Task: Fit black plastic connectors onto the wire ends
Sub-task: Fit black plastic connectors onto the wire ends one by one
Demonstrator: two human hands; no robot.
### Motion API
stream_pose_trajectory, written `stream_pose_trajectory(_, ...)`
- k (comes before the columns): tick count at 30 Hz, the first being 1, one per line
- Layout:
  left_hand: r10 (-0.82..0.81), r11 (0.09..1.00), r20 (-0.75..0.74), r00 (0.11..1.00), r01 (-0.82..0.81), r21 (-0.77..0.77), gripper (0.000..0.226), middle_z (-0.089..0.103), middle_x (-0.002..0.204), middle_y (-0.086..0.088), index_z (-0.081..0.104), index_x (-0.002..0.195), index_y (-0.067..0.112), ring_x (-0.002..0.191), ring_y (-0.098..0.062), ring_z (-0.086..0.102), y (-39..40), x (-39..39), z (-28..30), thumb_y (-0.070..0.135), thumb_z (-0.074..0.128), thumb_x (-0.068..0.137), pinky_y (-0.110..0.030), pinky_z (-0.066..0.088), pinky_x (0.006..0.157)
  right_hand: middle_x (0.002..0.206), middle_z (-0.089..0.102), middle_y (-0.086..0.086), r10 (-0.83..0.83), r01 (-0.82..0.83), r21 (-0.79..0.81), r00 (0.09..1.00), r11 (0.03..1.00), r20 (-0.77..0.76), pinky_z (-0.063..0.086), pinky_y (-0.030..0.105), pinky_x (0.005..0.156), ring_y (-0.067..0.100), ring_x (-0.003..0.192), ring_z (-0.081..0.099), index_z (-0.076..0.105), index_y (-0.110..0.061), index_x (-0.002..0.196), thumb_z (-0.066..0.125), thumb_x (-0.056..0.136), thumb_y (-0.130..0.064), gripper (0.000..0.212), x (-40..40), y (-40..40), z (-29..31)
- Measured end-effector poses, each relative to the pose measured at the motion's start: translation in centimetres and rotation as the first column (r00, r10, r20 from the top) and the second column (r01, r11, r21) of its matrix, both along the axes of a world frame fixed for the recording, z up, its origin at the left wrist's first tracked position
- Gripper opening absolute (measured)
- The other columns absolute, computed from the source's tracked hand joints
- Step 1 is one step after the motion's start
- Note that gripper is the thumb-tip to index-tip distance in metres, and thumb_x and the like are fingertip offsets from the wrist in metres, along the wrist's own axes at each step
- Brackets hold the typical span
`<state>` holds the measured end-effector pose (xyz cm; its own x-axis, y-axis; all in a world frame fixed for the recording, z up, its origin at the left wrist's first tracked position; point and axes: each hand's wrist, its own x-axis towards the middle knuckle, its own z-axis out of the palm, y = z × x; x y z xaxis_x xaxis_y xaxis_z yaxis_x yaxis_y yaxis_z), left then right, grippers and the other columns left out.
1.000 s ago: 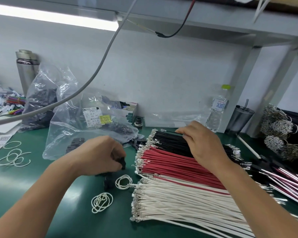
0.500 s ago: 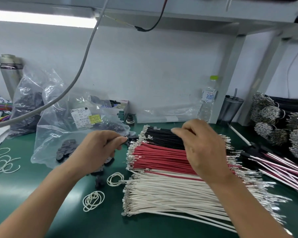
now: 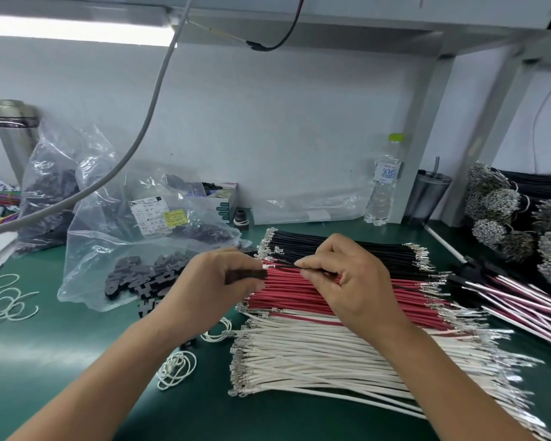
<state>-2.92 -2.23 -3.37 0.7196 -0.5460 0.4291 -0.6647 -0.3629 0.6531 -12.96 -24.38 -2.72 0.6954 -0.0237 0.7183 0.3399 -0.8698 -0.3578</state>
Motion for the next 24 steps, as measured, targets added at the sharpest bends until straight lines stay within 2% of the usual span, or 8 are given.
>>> stream_pose_trajectory(2,-0.004,1.000,-0.002,1.000,0.004,-0.013,0.019,0.068,0.086,0.023,0.078,0.096,0.040,0.068,-0.001,0.063,-0.2,0.1,-0.1,0.025,0.082,0.086,-0.010,0.046,0.065,0.083,0.056,-0.016,0.005,-0.005,-0.003,1.000,1.000,-0.007,0.050,0.023,0.065,0.007,0.077,0.059,0.079,-0.032,0.097,0.077,0.087,-0.025,0.012,0.0,0.1,0.0)
stream_pose_trajectory(6,-0.004,0.999,-0.006,1.000,0.004,-0.045,0.020,0.070,0.081,0.025,0.079,0.105,0.033,0.059,0.004,0.059,-0.4,-0.2,-0.1,0.019,0.077,0.091,-0.008,0.043,0.059,0.083,0.057,-0.016,0.016,-0.016,0.014,1.000,1.000,0.006,0.053,0.030,0.065,0.008,0.076,0.060,0.079,-0.031,0.096,0.077,0.088,-0.024,0.012,-0.2,0.0,0.3)
stream_pose_trajectory(11,-0.007,0.998,0.023,1.000,0.009,-0.062,0.034,0.071,0.087,0.029,0.073,0.096,0.051,0.069,0.003,0.064,-0.3,-0.4,0.3,0.018,0.080,0.088,-0.007,0.044,0.064,0.081,0.056,-0.015,0.022,-0.022,0.008,1.000,1.000,0.019,0.054,0.037,0.065,0.009,0.076,0.059,0.080,-0.030,0.095,0.077,0.088,-0.024,0.010,-0.3,0.0,0.6)
stream_pose_trajectory(14,-0.016,0.997,-0.008,1.000,0.015,-0.075,0.034,0.073,0.085,0.026,0.073,0.093,0.052,0.067,0.004,0.064,-0.2,-0.4,0.3,0.020,0.081,0.086,-0.006,0.045,0.063,0.081,0.057,-0.014,0.021,-0.021,0.021,1.000,1.000,0.018,0.054,0.038,0.066,0.010,0.076,0.060,0.081,-0.027,0.095,0.077,0.087,-0.022,0.011,-0.4,0.0,0.8)
stream_pose_trajectory(19,-0.045,0.993,-0.065,0.997,0.038,-0.114,0.029,0.075,0.084,0.014,0.078,0.094,0.048,0.067,-0.007,0.065,-0.2,-0.3,0.2,0.022,0.082,0.085,-0.017,0.051,0.063,0.081,0.058,-0.012,0.076,-0.073,0.073,0.996,0.995,-0.045,0.052,0.037,0.069,0.011,0.078,0.060,0.082,-0.027,0.094,0.078,0.086,-0.018,0.012,-0.4,-0.3,1.1)
stream_pose_trajectory(22,-0.089,0.986,-0.130,0.988,0.068,-0.151,0.023,0.077,0.089,0.005,0.082,0.100,0.038,0.078,-0.021,0.070,-0.2,-0.5,0.1,0.021,0.081,0.085,-0.035,0.058,0.075,0.082,0.059,-0.010,0.107,-0.095,0.127,0.991,0.987,-0.085,0.051,0.038,0.070,0.013,0.078,0.060,0.082,-0.025,0.095,0.079,0.085,-0.015,0.014,-0.3,0.1,0.8)
stream_pose_trajectory(24,-0.117,0.983,-0.169,0.979,0.090,-0.159,0.021,0.077,0.091,0.003,0.082,0.101,0.035,0.080,-0.022,0.071,-0.1,-0.5,0.2,0.021,0.080,0.086,-0.037,0.060,0.078,0.083,0.059,-0.010,0.117,-0.102,0.138,0.987,0.985,-0.109,0.052,0.035,0.071,0.012,0.079,0.060,0.082,-0.024,0.096,0.077,0.087,-0.014,0.015,-0.3,0.3,0.5)
